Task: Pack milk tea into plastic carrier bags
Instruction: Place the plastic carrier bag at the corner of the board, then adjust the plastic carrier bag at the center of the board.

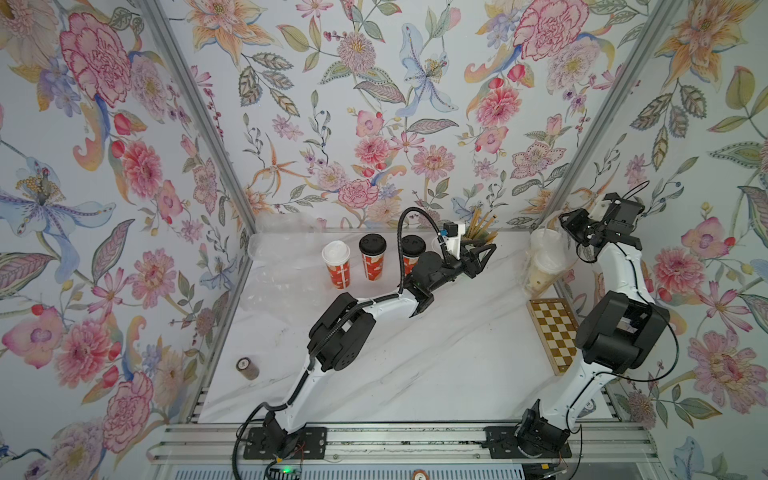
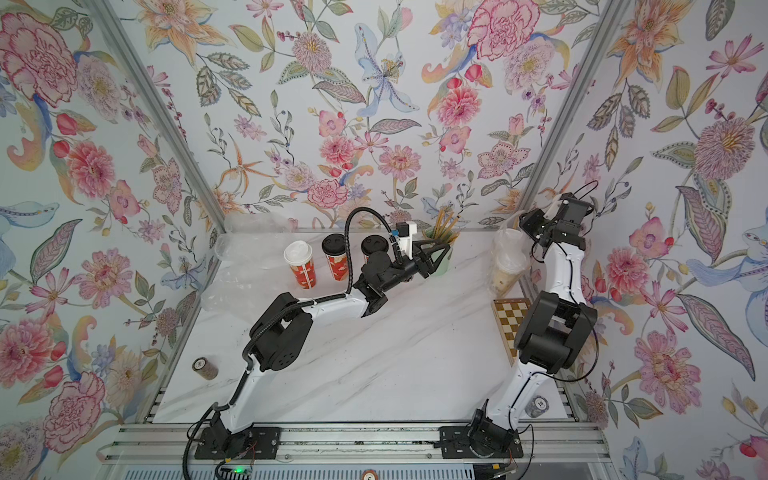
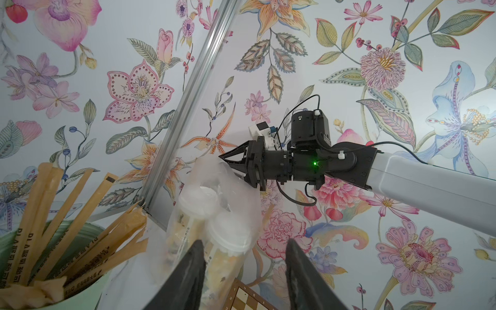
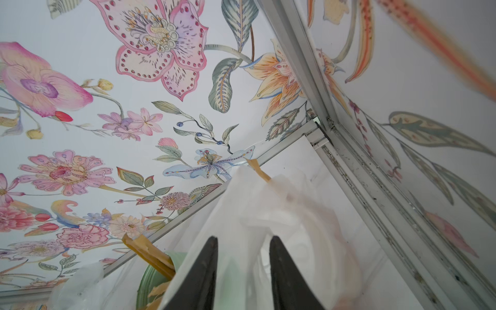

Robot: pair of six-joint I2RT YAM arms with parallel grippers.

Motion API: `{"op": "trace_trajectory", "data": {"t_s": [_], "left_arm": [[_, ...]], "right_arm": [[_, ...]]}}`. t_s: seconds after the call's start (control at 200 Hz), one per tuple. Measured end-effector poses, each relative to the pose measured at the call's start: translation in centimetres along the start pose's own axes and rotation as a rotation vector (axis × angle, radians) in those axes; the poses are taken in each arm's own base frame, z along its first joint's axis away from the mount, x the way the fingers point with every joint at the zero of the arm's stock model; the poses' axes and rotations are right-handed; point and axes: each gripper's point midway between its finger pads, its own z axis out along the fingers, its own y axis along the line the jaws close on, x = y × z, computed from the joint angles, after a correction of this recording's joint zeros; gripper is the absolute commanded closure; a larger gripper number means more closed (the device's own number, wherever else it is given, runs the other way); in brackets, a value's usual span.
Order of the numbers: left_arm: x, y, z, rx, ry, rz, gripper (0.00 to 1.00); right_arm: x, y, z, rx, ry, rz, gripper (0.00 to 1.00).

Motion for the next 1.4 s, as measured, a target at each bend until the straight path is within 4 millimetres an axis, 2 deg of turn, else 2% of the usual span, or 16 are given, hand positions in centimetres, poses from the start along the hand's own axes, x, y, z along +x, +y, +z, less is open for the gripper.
{"op": "trace_trajectory", "data": {"t_s": [0.12, 0.295, 0.44, 0.535, 0.616, 0.676, 0.831, 0.976, 1.031, 1.101, 1.186, 1.401], "left_arm": [[-1.8, -1.4, -0.7, -0.019, 0.033, 0.021, 0.47], [-4.6, -2.9, -2.0, -0.110, 0.134, 0.097, 0.46], [-6.8, -2.9, -4.5, -0.256, 0.225, 0.175, 0.46], [-7.5, -1.7, -6.8, -0.378, 0.297, 0.218, 0.45], [-7.5, -0.2, -9.1, -0.489, 0.367, 0.245, 0.45], [-7.6, 1.5, -11.5, -0.592, 0.421, 0.268, 0.45], [-7.8, 6.4, -20.2, -0.873, 0.557, 0.299, 0.45], [-8.6, 10.3, -29.6, -1.117, 0.636, 0.287, 0.43], [-8.8, 11.4, -32.4, -1.195, 0.657, 0.281, 0.41], [-8.9, 12.9, -35.4, -1.286, 0.688, 0.277, 0.40], [-8.4, 14.4, -38.1, -1.360, 0.739, 0.282, 0.39], [-6.6, 18.3, -42.0, -1.467, 0.906, 0.335, 0.30]], "right_arm": [[-1.6, 2.1, -3.3, 0.000, -0.049, -0.024, 0.51], [-3.8, 6.0, -9.4, -0.015, -0.142, -0.067, 0.46], [-2.9, 9.4, -13.3, -0.045, -0.170, -0.104, 0.43], [-0.5, 12.1, -14.3, -0.084, -0.137, -0.135, 0.40], [2.6, 14.4, -14.4, -0.122, -0.079, -0.171, 0.39], [5.2, 15.9, -14.2, -0.147, -0.025, -0.198, 0.39], [11.6, 17.8, -13.4, -0.180, 0.118, -0.250, 0.38], [16.5, 17.7, -12.6, -0.174, 0.227, -0.280, 0.37], [18.1, 17.4, -12.5, -0.170, 0.263, -0.288, 0.37], [19.4, 17.0, -12.4, -0.163, 0.297, -0.292, 0.37], [20.4, 16.6, -12.4, -0.157, 0.316, -0.295, 0.37], [21.1, 16.3, -13.2, -0.156, 0.323, -0.301, 0.37]]}}
